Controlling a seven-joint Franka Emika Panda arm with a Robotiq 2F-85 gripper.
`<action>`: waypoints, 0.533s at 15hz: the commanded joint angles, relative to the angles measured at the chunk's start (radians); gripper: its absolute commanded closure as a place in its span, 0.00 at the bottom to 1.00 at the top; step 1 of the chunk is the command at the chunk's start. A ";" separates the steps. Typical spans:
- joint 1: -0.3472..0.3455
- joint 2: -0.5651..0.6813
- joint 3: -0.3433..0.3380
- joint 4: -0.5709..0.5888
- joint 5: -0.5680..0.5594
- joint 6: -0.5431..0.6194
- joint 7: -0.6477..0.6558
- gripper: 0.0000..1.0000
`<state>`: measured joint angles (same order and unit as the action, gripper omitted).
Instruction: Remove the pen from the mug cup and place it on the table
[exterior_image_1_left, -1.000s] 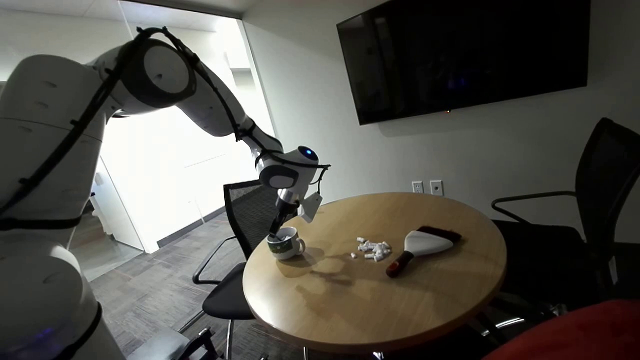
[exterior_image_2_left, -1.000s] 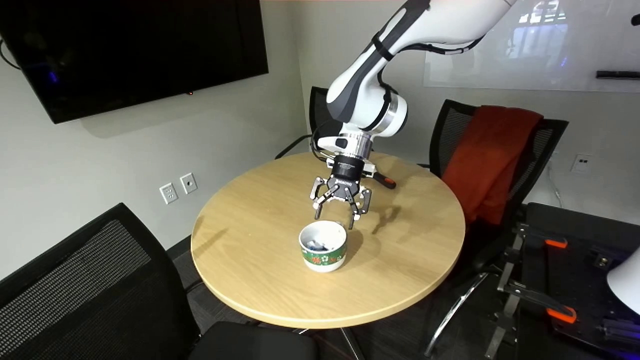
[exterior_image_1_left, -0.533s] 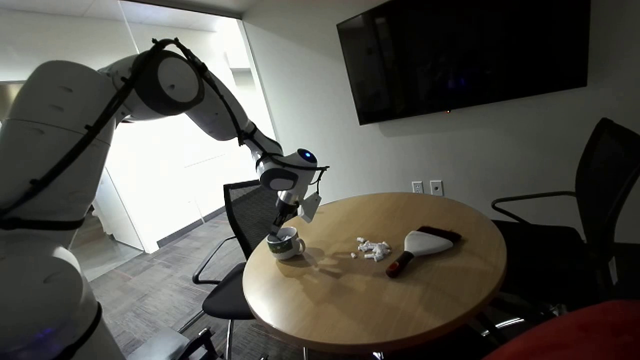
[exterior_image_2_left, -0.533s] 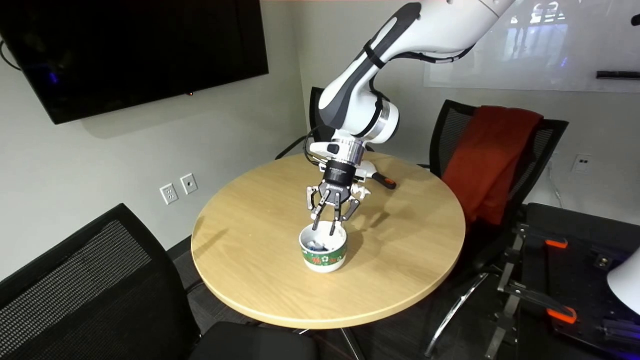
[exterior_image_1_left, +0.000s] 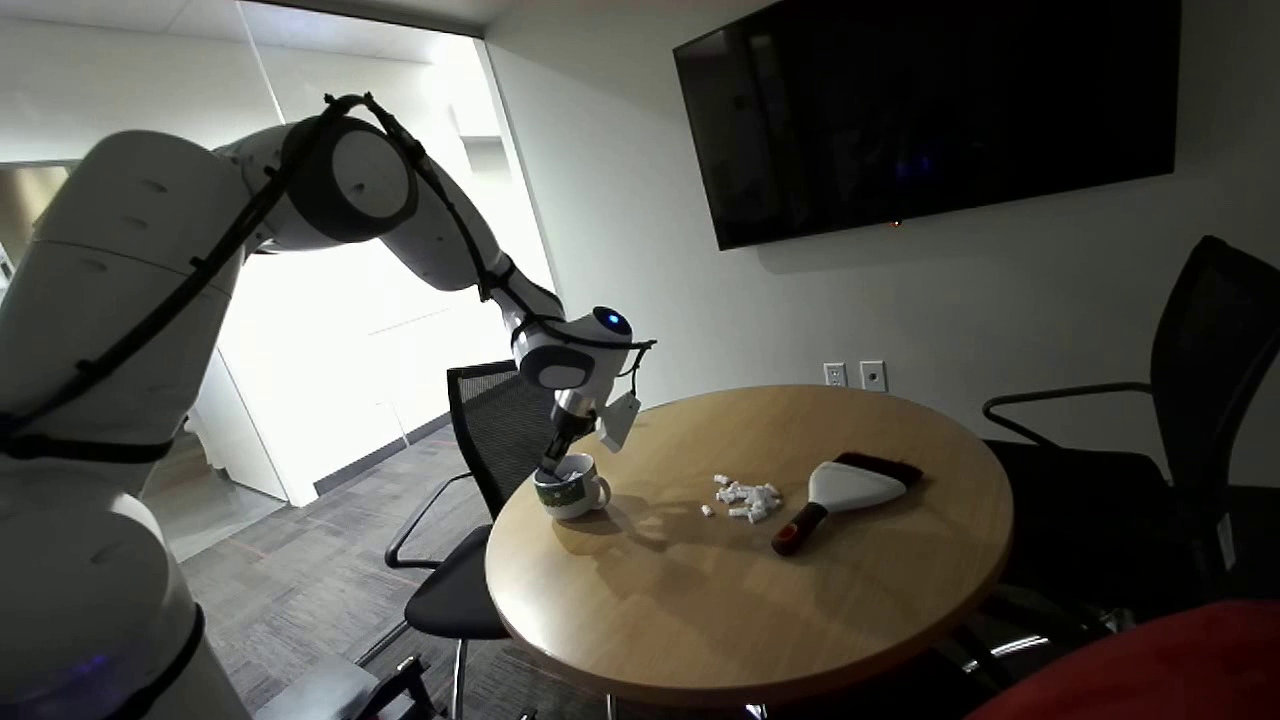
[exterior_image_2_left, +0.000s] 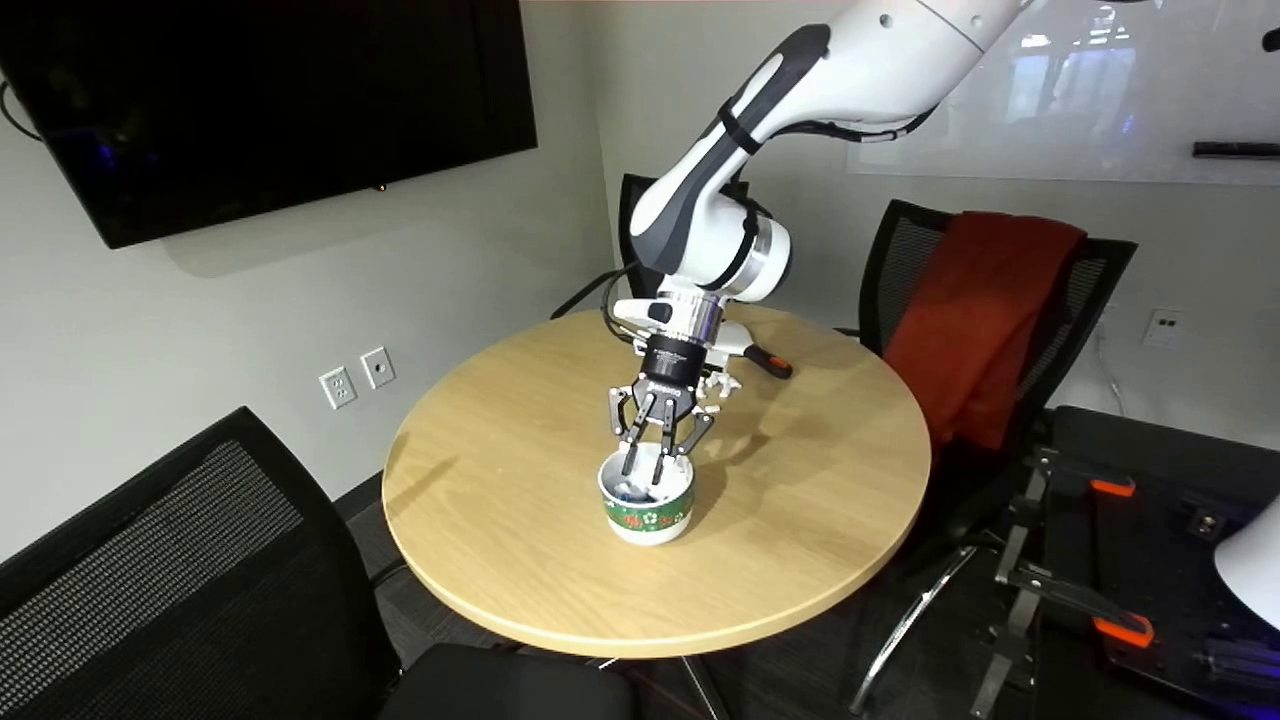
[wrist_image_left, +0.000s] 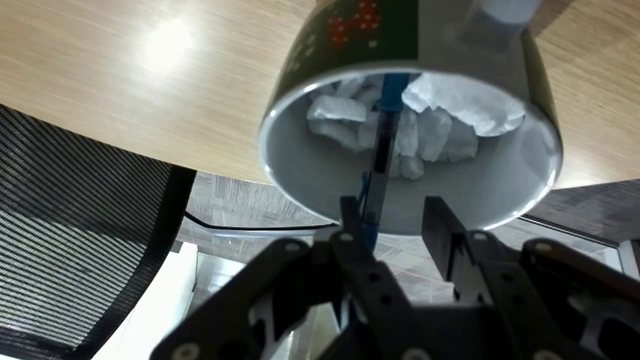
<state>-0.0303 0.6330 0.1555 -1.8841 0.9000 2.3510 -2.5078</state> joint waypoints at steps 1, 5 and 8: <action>0.011 0.025 0.014 0.030 0.005 0.037 0.021 0.63; 0.021 0.049 0.019 0.050 0.000 0.055 0.027 0.67; 0.023 0.066 0.025 0.062 -0.003 0.070 0.031 0.71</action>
<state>-0.0120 0.6747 0.1695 -1.8517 0.9000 2.3852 -2.5053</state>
